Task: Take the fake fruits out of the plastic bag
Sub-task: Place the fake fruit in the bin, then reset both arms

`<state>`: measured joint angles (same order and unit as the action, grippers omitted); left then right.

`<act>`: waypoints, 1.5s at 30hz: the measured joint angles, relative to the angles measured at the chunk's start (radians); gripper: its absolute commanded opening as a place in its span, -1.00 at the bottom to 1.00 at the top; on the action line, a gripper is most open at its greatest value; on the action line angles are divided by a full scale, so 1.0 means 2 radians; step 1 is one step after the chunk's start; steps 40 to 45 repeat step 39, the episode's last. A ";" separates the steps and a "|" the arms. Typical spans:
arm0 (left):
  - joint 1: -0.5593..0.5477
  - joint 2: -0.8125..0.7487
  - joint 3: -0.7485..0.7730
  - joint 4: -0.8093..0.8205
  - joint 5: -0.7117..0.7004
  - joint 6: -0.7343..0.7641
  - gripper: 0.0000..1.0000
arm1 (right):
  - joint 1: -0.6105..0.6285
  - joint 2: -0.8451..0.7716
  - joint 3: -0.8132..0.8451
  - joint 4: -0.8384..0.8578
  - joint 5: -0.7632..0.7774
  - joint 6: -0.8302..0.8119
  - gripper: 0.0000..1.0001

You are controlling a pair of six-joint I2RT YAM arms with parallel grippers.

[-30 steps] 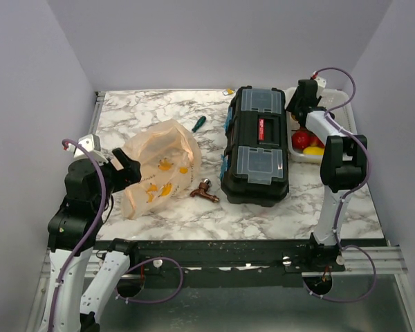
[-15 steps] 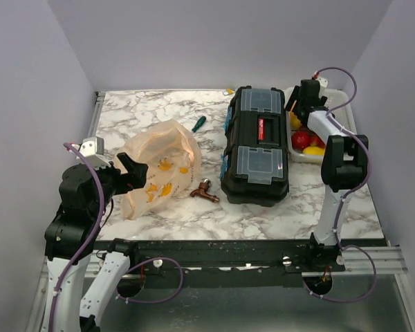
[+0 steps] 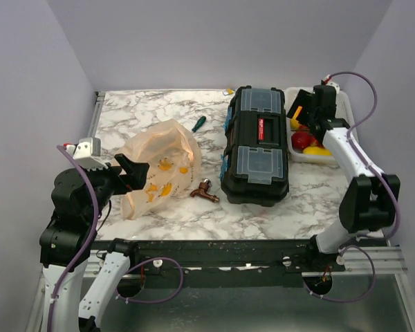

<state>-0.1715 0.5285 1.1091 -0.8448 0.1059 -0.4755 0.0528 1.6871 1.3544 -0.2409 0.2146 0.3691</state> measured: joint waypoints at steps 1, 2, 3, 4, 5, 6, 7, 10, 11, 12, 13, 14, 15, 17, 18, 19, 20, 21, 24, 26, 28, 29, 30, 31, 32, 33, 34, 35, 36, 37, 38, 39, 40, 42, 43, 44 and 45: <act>0.000 0.000 0.002 0.001 0.001 0.000 0.88 | 0.001 -0.030 -0.018 -0.002 -0.011 0.005 0.79; 0.000 0.000 0.005 0.005 0.002 -0.002 0.88 | 0.004 -0.060 -0.036 -0.007 -0.023 0.011 0.81; 0.000 0.000 0.006 0.007 0.004 -0.003 0.88 | 0.006 -0.092 -0.054 -0.011 -0.035 0.016 0.81; 0.000 -0.001 0.006 0.010 0.005 -0.004 0.88 | 0.010 -0.122 -0.071 -0.017 -0.049 0.021 0.83; 0.000 -0.001 0.006 0.014 0.007 -0.006 0.88 | 0.012 -0.154 -0.086 -0.023 -0.063 0.025 0.86; 0.000 -0.001 0.006 0.017 0.008 -0.008 0.88 | 0.014 -0.184 -0.101 -0.027 -0.079 0.031 0.87; 0.000 -0.001 0.006 0.019 0.010 -0.010 0.88 | 0.015 -0.216 -0.116 -0.031 -0.095 0.035 0.89; 0.000 0.000 0.006 0.031 0.012 -0.018 0.88 | 0.018 -0.314 -0.154 -0.051 -0.140 0.047 0.99; 0.000 0.000 0.006 0.038 0.013 -0.022 0.88 | 0.018 -0.346 -0.162 -0.059 -0.150 0.051 1.00; 0.000 0.000 0.006 0.044 0.014 -0.025 0.88 | 0.019 -0.377 -0.167 -0.068 -0.158 0.052 1.00; 0.000 0.000 0.006 0.050 0.014 -0.027 0.88 | 0.019 -0.407 -0.170 -0.078 -0.163 0.053 1.00; 0.000 0.000 0.006 0.056 0.014 -0.029 0.88 | 0.019 -0.435 -0.170 -0.084 -0.168 0.053 1.00; 0.000 0.000 0.007 0.060 0.014 -0.031 0.88 | 0.019 -0.463 -0.170 -0.089 -0.171 0.053 1.00; 0.000 0.002 0.014 0.068 0.014 -0.034 0.88 | 0.019 -0.511 -0.170 -0.096 -0.174 0.051 1.00; 0.000 0.002 0.017 0.072 0.014 -0.034 0.88 | 0.019 -0.534 -0.168 -0.102 -0.174 0.050 1.00; 0.000 0.002 0.022 0.075 0.013 -0.034 0.88 | 0.019 -0.552 -0.164 -0.109 -0.173 0.050 1.00; 0.000 0.003 0.029 0.080 0.012 -0.033 0.88 | 0.019 -0.566 -0.159 -0.115 -0.171 0.048 1.00; 0.000 0.003 0.035 0.084 0.011 -0.033 0.88 | 0.019 -0.577 -0.153 -0.121 -0.169 0.047 1.00; 0.000 0.001 0.053 0.096 0.003 -0.030 0.88 | 0.019 -0.591 -0.130 -0.143 -0.163 0.035 1.00; 0.000 -0.003 0.062 0.103 -0.003 -0.028 0.88 | 0.019 -0.595 -0.116 -0.158 -0.154 0.022 1.00; 0.000 -0.009 0.071 0.108 -0.010 -0.024 0.88 | 0.019 -0.601 -0.110 -0.169 -0.139 0.014 1.00; 0.000 -0.011 0.074 0.109 -0.012 -0.023 0.88 | 0.019 -0.605 -0.107 -0.174 -0.126 0.011 1.00; 0.000 -0.014 0.079 0.110 -0.016 -0.022 0.88 | 0.019 -0.609 -0.104 -0.179 -0.112 0.011 1.00; 0.000 -0.017 0.084 0.111 -0.020 -0.022 0.88 | 0.019 -0.612 -0.100 -0.184 -0.097 0.011 1.00; 0.000 -0.020 0.089 0.113 -0.023 -0.021 0.88 | 0.019 -0.614 -0.096 -0.190 -0.082 0.011 1.00; 0.000 -0.023 0.093 0.115 -0.027 -0.020 0.88 | 0.019 -0.615 -0.091 -0.196 -0.068 0.011 1.00; 0.000 -0.024 0.096 0.115 -0.029 -0.020 0.88 | 0.019 -0.616 -0.084 -0.202 -0.056 0.012 1.00; 0.000 -0.027 0.100 0.116 -0.032 -0.020 0.89 | 0.019 -0.616 -0.077 -0.207 -0.045 0.013 1.00; 0.000 -0.028 0.103 0.116 -0.034 -0.020 0.89 | 0.019 -0.616 -0.069 -0.212 -0.036 0.014 1.00; 0.000 -0.030 0.108 0.115 -0.037 -0.019 0.89 | 0.019 -0.616 -0.060 -0.217 -0.028 0.017 1.00; 0.000 -0.031 0.111 0.115 -0.040 -0.018 0.89 | 0.019 -0.616 -0.052 -0.222 -0.020 0.020 1.00; 0.000 -0.034 0.114 0.115 -0.044 -0.016 0.90 | 0.019 -0.618 -0.045 -0.224 -0.012 0.022 1.00; 0.000 -0.034 0.114 0.115 -0.044 -0.016 0.90 | 0.019 -0.618 -0.045 -0.224 -0.012 0.022 1.00; 0.000 -0.034 0.114 0.115 -0.044 -0.016 0.90 | 0.019 -0.618 -0.045 -0.224 -0.012 0.022 1.00; 0.000 -0.034 0.114 0.115 -0.044 -0.016 0.90 | 0.019 -0.618 -0.045 -0.224 -0.012 0.022 1.00; 0.000 -0.034 0.114 0.115 -0.044 -0.016 0.90 | 0.019 -0.618 -0.045 -0.224 -0.012 0.022 1.00; 0.000 -0.034 0.114 0.115 -0.044 -0.016 0.90 | 0.019 -0.618 -0.045 -0.224 -0.012 0.022 1.00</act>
